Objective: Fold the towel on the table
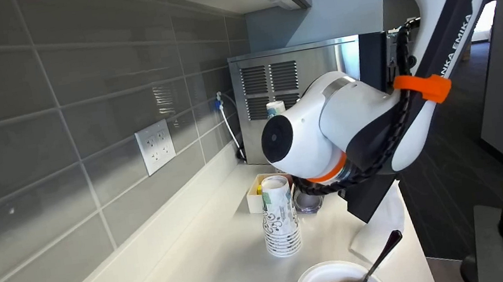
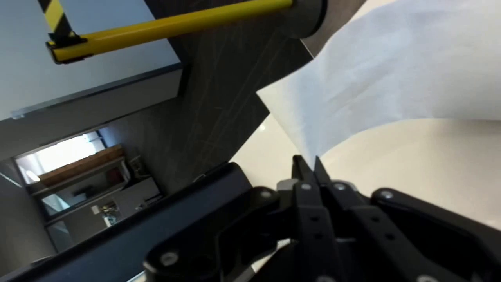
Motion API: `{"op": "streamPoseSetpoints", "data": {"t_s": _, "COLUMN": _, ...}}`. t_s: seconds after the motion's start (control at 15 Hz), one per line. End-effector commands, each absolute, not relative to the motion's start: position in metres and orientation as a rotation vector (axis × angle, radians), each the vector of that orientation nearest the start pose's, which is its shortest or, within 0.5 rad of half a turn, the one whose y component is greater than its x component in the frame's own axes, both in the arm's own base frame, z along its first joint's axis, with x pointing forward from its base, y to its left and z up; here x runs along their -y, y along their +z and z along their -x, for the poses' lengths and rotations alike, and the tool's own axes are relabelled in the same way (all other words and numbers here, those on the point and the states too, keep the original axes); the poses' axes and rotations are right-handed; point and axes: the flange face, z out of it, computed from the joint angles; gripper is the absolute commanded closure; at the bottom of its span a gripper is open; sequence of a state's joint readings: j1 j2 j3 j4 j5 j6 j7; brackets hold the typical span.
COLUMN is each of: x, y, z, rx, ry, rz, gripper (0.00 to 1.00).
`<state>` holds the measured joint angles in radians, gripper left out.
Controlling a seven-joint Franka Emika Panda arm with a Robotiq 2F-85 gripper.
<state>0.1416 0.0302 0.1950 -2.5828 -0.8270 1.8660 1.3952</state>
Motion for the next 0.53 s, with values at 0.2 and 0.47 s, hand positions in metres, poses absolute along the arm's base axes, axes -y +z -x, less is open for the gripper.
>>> {"op": "streamPoseSetpoints", "data": {"t_s": 0.2, "x": -0.065, "y": 0.225, "z": -0.375, "rx": 0.595, "ry": 0.078, "rz": -1.974, "gripper": 1.0}}
{"op": "streamPoseSetpoints", "data": {"t_s": 0.47, "x": -0.084, "y": 0.203, "z": -0.385, "rx": 0.538, "ry": 0.071, "rz": -2.105, "gripper": 1.0}}
